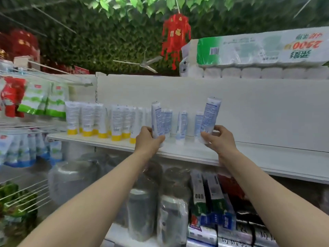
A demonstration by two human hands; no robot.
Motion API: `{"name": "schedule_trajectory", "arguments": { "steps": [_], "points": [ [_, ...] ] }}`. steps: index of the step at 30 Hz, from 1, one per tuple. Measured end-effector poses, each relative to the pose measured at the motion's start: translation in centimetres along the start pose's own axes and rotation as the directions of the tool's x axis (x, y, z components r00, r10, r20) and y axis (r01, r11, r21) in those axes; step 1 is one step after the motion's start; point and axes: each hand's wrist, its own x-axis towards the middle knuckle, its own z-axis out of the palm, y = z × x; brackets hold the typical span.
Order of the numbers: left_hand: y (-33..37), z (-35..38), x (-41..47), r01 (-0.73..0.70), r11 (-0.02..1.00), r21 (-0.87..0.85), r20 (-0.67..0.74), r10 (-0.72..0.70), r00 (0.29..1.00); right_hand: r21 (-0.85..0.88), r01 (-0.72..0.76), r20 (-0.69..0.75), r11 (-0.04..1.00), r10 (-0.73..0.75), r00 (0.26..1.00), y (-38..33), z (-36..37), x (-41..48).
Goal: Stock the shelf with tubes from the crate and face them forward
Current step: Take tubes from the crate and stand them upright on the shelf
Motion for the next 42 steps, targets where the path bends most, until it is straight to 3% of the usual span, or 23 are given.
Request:
{"name": "schedule_trajectory", "arguments": {
  "steps": [4,10,23,42],
  "points": [
    [-1.5,-0.3,2.9,-0.062,0.995,0.081,0.072,0.056,0.996,-0.187,-0.051,-0.114,0.981,0.030,0.993,0.8,1.8,2.1],
    [-3.1,-0.9,5.0,-0.145,0.987,0.072,0.165,0.131,0.977,-0.384,-0.119,-0.204,0.915,0.042,0.978,1.5,3.7,3.5],
    [-3.9,-1.1,5.6,-0.204,0.974,0.095,0.209,0.181,0.961,-0.509,-0.216,-0.252,0.834,0.096,0.963,2.6,4.7,5.3],
    [-4.0,-1.1,5.8,-0.189,0.973,0.133,0.226,0.156,0.962,-0.597,-0.193,-0.179,0.779,0.105,0.978,2.8,4.9,5.3]
  ]
}}
